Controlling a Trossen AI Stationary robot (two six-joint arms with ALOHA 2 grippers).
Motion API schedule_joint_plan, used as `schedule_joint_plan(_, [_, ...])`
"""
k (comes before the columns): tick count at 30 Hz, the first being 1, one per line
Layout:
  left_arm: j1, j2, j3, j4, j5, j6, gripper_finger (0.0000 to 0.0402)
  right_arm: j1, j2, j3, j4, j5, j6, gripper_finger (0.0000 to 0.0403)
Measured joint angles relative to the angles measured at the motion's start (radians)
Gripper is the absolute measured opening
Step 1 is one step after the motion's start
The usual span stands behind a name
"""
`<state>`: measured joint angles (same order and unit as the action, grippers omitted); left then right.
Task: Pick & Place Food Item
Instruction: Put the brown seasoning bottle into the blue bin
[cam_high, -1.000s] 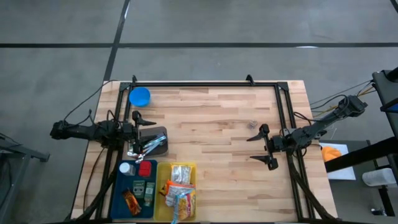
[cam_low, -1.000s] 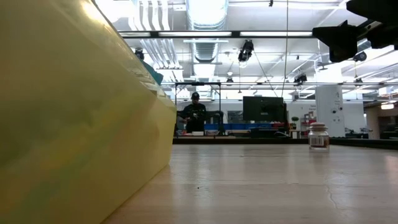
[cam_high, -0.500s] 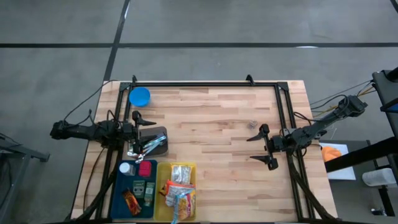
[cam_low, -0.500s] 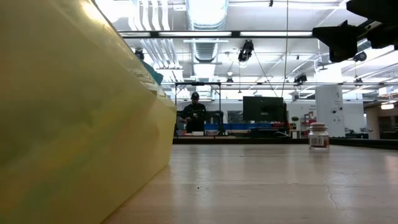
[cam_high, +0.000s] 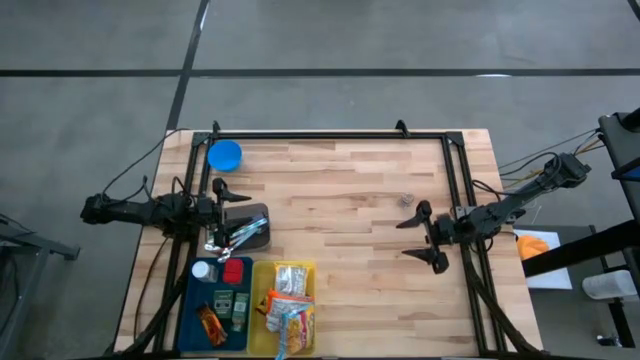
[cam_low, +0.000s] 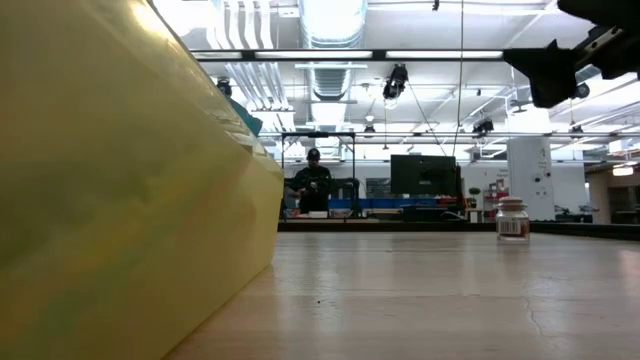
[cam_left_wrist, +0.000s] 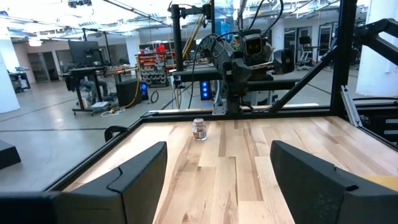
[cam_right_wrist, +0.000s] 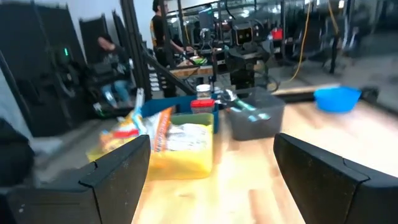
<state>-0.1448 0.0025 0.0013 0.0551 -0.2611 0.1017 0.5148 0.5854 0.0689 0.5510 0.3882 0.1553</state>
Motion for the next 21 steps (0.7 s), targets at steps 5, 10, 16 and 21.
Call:
schedule_joint_plan(5, [0.0, 0.0, 0.0, 0.0, 0.0, 0.0, 0.0287, 0.0, 0.0, 0.0, 0.0, 0.0, 0.137, 0.0338])
schedule_joint_plan(10, [0.0, 0.0, 0.0, 0.0, 0.0, 0.0, 0.0287, 0.0, 0.0, 0.0, 0.0, 0.0, 0.117, 0.0338])
schedule_joint_plan(16, [0.0, 0.0, 0.0, 0.0, 0.0, 0.001, 0.0287, 0.0, 0.0, 0.0, 0.006, 0.002, 0.075, 0.0338])
schedule_joint_plan(21, [0.0, 0.0, 0.0, 0.0, 0.0, 0.003, 0.0287, 0.0, -0.003, 0.0, 0.038, 0.034, 0.028, 0.0338])
